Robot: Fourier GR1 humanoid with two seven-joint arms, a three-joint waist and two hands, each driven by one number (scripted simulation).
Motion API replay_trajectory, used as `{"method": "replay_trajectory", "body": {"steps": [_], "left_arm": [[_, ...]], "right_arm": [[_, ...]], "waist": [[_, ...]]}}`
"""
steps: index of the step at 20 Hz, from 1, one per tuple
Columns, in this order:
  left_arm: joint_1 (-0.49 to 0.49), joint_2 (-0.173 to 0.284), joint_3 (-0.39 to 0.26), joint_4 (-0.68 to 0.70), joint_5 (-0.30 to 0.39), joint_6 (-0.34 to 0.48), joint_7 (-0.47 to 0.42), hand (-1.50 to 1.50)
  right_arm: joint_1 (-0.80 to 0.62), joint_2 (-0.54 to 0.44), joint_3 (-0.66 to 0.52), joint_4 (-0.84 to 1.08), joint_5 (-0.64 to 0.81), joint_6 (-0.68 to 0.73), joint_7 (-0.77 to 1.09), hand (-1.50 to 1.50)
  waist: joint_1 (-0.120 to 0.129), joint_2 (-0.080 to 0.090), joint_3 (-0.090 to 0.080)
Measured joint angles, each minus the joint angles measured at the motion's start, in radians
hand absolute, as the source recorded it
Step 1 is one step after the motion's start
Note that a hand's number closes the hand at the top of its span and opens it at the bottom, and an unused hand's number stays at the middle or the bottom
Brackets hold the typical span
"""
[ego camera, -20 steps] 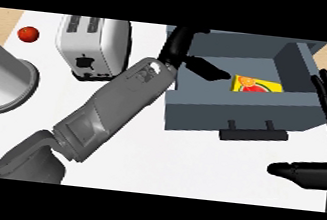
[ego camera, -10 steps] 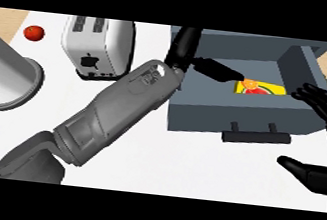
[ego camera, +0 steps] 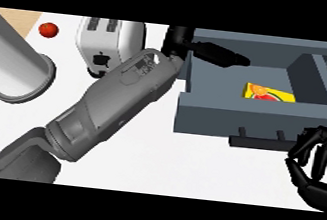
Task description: Pick up the cup, place it into the drawer and close the drawer
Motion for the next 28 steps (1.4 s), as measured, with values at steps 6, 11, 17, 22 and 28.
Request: {"method": "replay_trajectory", "body": {"steps": [6, 11, 17, 22, 28], "left_arm": [[0.088, 0.115, 0.037, -0.138, 0.001, -0.040, 0.056, -1.50], [0.190, 0.210, 0.068, -0.272, -0.003, -0.066, 0.096, -1.50], [0.321, 0.323, 0.113, -0.432, 0.014, -0.115, 0.133, -1.50], [0.440, 0.380, 0.131, -0.542, 0.024, -0.144, 0.135, -1.50], [0.564, 0.437, 0.166, -0.637, 0.028, -0.177, 0.129, -1.50]], "right_arm": [[0.046, -0.001, 0.059, -0.053, 0.172, -0.028, 0.006, 1.50], [0.000, 0.017, 0.105, -0.008, 0.306, -0.083, 0.018, 1.50], [-0.073, 0.013, 0.177, 0.146, 0.509, -0.153, -0.055, 1.50], [-0.123, -0.004, 0.285, 0.296, 0.722, -0.220, -0.099, 1.50], [-0.245, 0.020, 0.364, 0.568, 0.931, -0.352, -0.157, 1.50]], "waist": [[0.021, -0.005, 0.000], [0.032, -0.004, 0.000], [0.046, -0.002, 0.000], [0.059, -0.001, 0.000], [0.056, 0.003, 0.000]]}}
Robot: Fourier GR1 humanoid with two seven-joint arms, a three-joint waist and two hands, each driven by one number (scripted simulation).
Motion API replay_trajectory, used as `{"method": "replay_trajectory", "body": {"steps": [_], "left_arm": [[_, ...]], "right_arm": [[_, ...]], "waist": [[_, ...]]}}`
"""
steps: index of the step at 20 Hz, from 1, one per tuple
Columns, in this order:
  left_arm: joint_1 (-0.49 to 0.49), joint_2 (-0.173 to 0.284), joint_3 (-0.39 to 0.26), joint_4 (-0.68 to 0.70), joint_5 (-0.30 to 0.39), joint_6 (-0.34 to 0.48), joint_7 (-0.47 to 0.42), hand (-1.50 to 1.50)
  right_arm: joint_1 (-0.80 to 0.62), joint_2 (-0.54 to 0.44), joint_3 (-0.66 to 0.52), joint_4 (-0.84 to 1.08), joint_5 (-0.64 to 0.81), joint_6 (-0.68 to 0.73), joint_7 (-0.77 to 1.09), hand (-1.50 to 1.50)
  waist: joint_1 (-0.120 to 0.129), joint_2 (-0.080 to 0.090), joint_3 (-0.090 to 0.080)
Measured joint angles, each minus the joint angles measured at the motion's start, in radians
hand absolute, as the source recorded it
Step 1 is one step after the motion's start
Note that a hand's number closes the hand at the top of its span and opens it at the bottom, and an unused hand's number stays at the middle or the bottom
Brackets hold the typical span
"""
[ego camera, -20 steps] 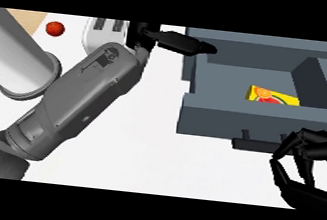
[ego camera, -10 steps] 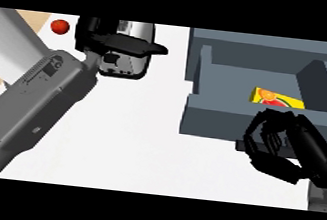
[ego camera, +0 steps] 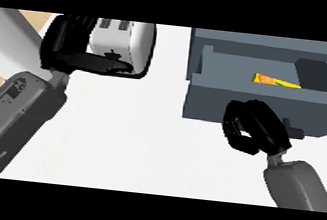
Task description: Pick up the cup, place it into the drawer and close the drawer
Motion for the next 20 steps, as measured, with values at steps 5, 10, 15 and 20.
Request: {"method": "replay_trajectory", "body": {"steps": [5, 10, 15, 20], "left_arm": [[0.089, 0.051, 0.050, -0.055, 0.006, -0.050, -0.009, -1.50], [0.169, 0.076, 0.086, -0.102, 0.005, -0.089, -0.023, -1.50], [0.221, 0.096, 0.111, -0.130, 0.010, -0.134, -0.026, -1.50], [0.248, 0.095, 0.122, -0.142, 0.008, -0.167, -0.041, -1.50]], "right_arm": [[-0.145, 0.050, -0.011, 0.300, 0.081, -0.109, -0.063, 1.50], [-0.320, 0.075, -0.081, 0.595, 0.086, -0.196, -0.164, 1.50], [-0.489, 0.069, -0.151, 0.845, 0.072, -0.202, -0.221, 1.50], [-0.569, 0.057, -0.194, 0.991, 0.055, -0.197, -0.293, 1.50]], "waist": [[-0.003, 0.003, 0.001], [0.003, 0.002, -0.001], [0.015, 0.009, -0.001], [0.025, 0.006, -0.003]]}}
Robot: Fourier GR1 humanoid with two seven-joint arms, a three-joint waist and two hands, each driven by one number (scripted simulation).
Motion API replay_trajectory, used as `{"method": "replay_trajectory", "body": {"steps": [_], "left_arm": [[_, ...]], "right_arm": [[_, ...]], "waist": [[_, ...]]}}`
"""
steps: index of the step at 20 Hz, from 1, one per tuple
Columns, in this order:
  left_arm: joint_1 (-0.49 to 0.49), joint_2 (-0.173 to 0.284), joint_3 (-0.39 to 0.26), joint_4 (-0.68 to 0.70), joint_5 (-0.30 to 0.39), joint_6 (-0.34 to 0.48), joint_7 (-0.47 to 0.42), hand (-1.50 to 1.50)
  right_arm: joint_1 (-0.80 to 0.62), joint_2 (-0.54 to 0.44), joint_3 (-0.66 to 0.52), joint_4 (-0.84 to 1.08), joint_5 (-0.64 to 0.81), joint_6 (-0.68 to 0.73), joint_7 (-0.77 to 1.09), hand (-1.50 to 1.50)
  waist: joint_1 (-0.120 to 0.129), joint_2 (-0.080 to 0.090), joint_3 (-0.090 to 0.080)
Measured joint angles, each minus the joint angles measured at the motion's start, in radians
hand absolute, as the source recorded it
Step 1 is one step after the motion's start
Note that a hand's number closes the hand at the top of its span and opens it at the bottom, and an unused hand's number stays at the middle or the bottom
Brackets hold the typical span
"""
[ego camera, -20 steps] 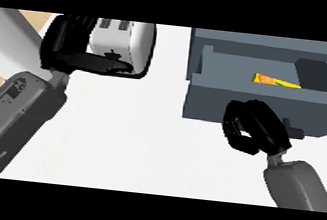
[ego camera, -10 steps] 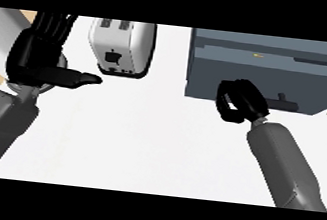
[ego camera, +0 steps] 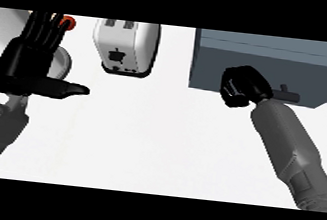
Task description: Pick up the cup, place it into the drawer and close the drawer
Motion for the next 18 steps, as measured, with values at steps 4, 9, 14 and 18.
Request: {"method": "replay_trajectory", "body": {"steps": [4, 9, 14, 18], "left_arm": [[0.007, -0.001, 0.003, 0.004, 0.004, -0.031, -0.003, -1.50], [0.026, -0.007, -0.004, -0.002, 0.011, -0.064, -0.006, -1.50], [0.031, -0.012, 0.000, 0.003, 0.014, -0.085, -0.015, -1.50], [0.035, -0.022, -0.007, 0.010, 0.010, -0.093, -0.020, -1.50]], "right_arm": [[-0.021, -0.019, -0.016, 0.049, -0.015, 0.041, -0.073, 1.50], [-0.029, -0.036, -0.034, 0.079, -0.034, 0.083, -0.136, 1.50], [-0.028, -0.044, -0.062, 0.086, -0.063, 0.109, -0.187, 1.50], [-0.024, -0.049, -0.077, 0.087, -0.077, 0.120, -0.221, 1.50]], "waist": [[0.009, -0.002, -0.002], [0.020, -0.004, -0.005], [0.025, -0.001, -0.005], [0.029, 0.002, -0.005]]}}
